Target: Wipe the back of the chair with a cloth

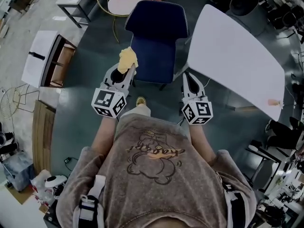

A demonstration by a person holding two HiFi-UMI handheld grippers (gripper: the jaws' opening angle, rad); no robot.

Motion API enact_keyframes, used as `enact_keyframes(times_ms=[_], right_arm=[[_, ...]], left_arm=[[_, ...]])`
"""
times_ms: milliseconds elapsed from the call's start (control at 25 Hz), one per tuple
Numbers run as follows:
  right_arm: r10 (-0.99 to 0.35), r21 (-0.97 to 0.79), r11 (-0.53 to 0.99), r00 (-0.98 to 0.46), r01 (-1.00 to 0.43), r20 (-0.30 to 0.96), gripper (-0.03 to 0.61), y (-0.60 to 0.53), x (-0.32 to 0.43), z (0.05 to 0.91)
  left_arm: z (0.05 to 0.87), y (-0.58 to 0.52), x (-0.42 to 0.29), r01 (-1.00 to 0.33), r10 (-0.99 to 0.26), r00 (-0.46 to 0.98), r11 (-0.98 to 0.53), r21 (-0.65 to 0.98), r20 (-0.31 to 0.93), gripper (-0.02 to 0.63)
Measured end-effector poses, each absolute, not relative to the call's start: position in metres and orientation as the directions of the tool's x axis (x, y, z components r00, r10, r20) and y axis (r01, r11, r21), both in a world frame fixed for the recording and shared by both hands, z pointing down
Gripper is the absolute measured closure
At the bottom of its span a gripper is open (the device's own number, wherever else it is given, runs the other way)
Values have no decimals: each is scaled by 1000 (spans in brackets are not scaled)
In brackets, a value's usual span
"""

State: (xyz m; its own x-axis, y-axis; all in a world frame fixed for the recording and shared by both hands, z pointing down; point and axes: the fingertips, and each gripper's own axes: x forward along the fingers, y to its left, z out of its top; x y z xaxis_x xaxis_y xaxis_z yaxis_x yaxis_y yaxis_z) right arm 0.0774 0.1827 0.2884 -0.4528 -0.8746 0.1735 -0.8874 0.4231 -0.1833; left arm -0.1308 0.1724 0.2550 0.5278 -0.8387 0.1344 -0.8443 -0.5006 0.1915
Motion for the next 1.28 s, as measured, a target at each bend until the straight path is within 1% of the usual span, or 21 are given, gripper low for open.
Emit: enact_keyframes(times_ms=[240,440,1040,1280], right_arm=[[-890,-171,386,-415,-907,188,554,154,63,288],[-892,-171,379,-408,-910,195,554,137,63,287],[-872,-166,414,-442,-895,212,554,35,64,318],[-876,-177,400,-432,-899,215,554,-4,68,328]], left_arm=[[248,128,-148,-829,-826,551,-523,199,123,541],[250,106,-146,-826,-823,554,-523,212,126,541],[281,10,-135,-831,-825,546,-510,223,147,541],[295,-29,-134,-836,-829,537,-500,224,154,541]])
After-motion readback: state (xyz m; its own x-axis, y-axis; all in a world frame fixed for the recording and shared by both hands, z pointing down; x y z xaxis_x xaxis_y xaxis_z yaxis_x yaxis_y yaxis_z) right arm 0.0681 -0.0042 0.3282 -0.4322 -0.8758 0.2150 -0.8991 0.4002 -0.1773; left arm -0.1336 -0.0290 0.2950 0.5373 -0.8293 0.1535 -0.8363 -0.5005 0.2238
